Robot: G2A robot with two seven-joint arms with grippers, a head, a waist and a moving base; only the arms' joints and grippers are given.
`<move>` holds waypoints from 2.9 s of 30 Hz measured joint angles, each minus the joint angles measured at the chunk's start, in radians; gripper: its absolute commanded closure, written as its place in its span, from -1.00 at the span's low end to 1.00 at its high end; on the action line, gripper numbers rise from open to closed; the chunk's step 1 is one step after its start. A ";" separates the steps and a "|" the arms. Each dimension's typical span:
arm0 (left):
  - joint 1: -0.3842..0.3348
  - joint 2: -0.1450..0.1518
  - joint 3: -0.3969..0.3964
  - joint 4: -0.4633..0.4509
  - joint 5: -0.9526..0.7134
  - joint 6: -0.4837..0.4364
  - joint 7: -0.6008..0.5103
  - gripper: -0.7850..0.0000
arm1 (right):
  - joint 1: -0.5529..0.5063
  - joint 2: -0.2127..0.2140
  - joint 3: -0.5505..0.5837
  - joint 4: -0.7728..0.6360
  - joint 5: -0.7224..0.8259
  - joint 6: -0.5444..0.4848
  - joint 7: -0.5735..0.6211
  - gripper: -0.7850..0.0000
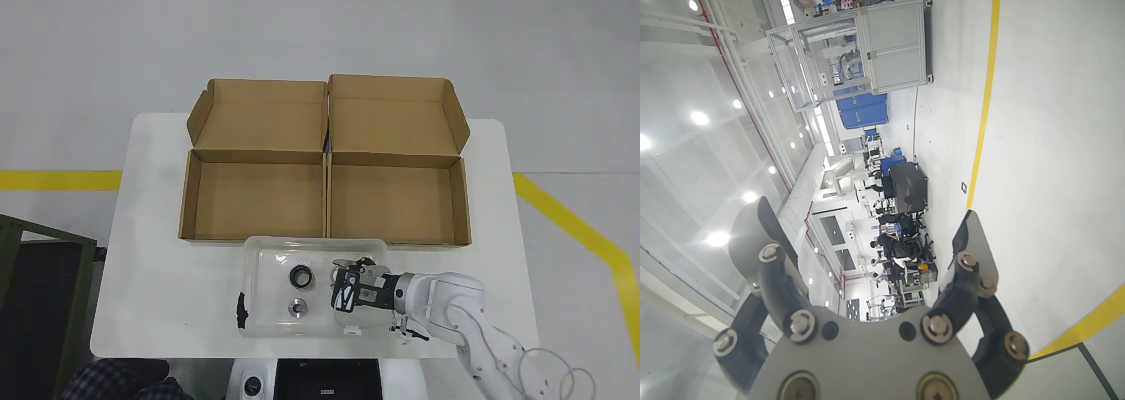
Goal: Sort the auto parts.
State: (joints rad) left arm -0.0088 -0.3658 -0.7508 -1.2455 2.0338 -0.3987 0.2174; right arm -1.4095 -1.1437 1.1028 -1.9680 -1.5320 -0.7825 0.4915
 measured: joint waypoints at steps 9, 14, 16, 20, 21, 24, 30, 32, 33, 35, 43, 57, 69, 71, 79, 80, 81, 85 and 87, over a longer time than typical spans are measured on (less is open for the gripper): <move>0.000 0.000 0.000 0.000 0.000 0.000 0.000 -1.00 | 0.003 0.007 0.022 -0.014 0.100 -0.041 -0.035 1.00; 0.000 0.000 0.000 0.000 0.000 0.000 0.000 -1.00 | 0.008 0.014 0.059 -0.008 0.232 -0.101 -0.108 1.00; 0.000 0.000 0.000 0.000 0.000 0.000 0.000 -1.00 | 0.012 0.019 0.082 -0.014 0.256 -0.119 -0.112 1.00; 0.000 0.000 0.000 0.000 0.000 0.000 0.000 -1.00 | 0.009 0.027 0.131 -0.020 0.356 -0.168 -0.174 1.00; 0.000 0.000 0.000 0.000 0.000 0.000 0.000 -1.00 | 0.009 0.029 0.141 -0.020 0.374 -0.175 -0.185 1.00; 0.000 0.000 0.000 0.000 0.000 0.000 0.000 -1.00 | 0.011 0.032 0.167 -0.012 0.436 -0.176 -0.224 1.00; 0.000 0.000 0.000 0.000 0.000 0.000 0.000 -1.00 | 0.035 0.033 0.196 0.033 0.541 -0.145 -0.302 1.00; 0.000 0.000 0.000 0.000 0.000 0.000 0.000 -1.00 | 0.046 0.032 0.200 0.050 0.575 -0.128 -0.331 1.00; 0.000 0.000 0.000 0.000 0.000 0.000 0.000 -1.00 | 0.052 0.031 0.203 0.057 0.589 -0.120 -0.343 1.00; 0.000 0.000 0.000 0.000 0.000 0.000 0.000 -1.00 | 0.070 0.030 0.209 0.072 0.615 -0.103 -0.370 1.00; 0.000 0.000 0.000 0.000 0.000 0.000 0.000 -1.00 | 0.092 0.024 0.218 0.103 0.681 -0.056 -0.459 1.00; 0.000 0.000 0.000 0.000 0.000 0.000 0.000 -1.00 | 0.136 0.025 0.212 0.145 0.659 -0.028 -0.416 1.00; 0.000 0.000 0.000 0.000 0.000 0.000 0.000 -1.00 | 0.279 0.012 0.128 0.277 0.521 0.087 -0.317 1.00; 0.000 0.000 0.000 0.000 0.000 0.000 0.000 -1.00 | 0.311 0.008 0.109 0.307 0.501 0.104 -0.293 1.00; 0.000 0.000 0.000 0.000 0.000 0.000 0.000 -1.00 | 0.423 -0.009 0.022 0.431 0.430 0.142 -0.209 1.00; 0.000 0.000 0.000 0.000 0.000 0.000 0.000 -1.00 | 0.438 -0.012 0.009 0.452 0.423 0.148 -0.201 1.00; 0.000 0.000 0.000 0.000 0.000 0.000 0.000 -1.00 | 0.449 -0.014 -0.001 0.468 0.419 0.154 -0.196 1.00; 0.000 0.000 0.000 0.000 0.000 0.000 0.000 -1.00 | 0.490 -0.024 -0.038 0.532 0.405 0.166 -0.181 1.00; 0.000 0.000 0.000 0.000 0.000 0.000 0.000 -1.00 | 0.505 -0.029 -0.055 0.555 0.396 0.168 -0.174 1.00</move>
State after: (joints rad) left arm -0.0088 -0.3658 -0.7508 -1.2455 2.0338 -0.3987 0.2174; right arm -0.9043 -1.1723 1.0479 -1.4135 -1.1362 -0.6142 0.3179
